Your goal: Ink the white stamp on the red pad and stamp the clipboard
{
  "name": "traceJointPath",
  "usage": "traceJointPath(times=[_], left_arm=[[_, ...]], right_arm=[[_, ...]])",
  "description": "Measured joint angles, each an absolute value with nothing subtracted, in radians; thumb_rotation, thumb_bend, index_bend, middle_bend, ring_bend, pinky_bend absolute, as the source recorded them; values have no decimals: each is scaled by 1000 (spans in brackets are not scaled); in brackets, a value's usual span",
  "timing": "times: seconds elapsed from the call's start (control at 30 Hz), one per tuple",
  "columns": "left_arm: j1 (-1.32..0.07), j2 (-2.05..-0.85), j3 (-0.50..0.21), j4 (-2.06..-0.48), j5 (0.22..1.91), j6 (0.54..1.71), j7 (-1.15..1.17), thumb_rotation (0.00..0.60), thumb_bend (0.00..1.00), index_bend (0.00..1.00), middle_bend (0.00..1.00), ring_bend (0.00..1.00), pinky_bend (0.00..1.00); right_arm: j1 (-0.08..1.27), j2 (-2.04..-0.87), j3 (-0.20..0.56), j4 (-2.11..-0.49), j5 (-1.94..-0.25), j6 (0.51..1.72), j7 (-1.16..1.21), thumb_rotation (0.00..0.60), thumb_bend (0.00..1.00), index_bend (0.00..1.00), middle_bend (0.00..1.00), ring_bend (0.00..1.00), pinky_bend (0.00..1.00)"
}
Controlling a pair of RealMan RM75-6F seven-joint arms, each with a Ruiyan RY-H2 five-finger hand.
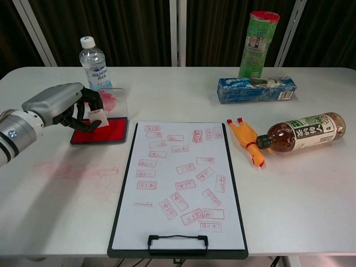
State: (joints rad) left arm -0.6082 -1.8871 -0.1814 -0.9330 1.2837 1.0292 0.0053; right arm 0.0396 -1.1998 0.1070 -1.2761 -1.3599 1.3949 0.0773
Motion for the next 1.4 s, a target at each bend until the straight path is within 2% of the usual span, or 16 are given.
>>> traceJointPath(times=[0.27, 0.53, 0.73, 0.97, 1.4], left_arm=[[-606, -1844, -198, -1014, 1297, 1068, 2, 600, 483, 614, 624, 626, 730], [-590, -1744, -192, -1268, 1336, 1130, 54, 600, 482, 614, 626, 626, 730], [-583, -1718, -147, -1430, 1381, 1151, 144, 600, 482, 614, 625, 627, 730], [-606, -1811, -127, -1410, 1390, 1135, 229, 600, 483, 613, 626, 627, 730], [-694, -2012, -182, -1220, 1317, 1043, 275, 600, 483, 613, 625, 627, 730]], right_arm=[[38, -1200, 111, -1270, -1360, 1399, 93, 600, 347, 0, 0, 0, 0], [45, -1207, 109, -1264, -1367, 1392, 100, 600, 348, 0, 0, 0, 0], [42, -1210, 106, -1256, -1372, 1399, 112, 600, 348, 0, 0, 0, 0], [28, -1207, 104, -1242, -1367, 1407, 134, 600, 348, 0, 0, 0, 0], [14, -1199, 107, -1220, -1359, 1410, 169, 600, 348, 0, 0, 0, 0]])
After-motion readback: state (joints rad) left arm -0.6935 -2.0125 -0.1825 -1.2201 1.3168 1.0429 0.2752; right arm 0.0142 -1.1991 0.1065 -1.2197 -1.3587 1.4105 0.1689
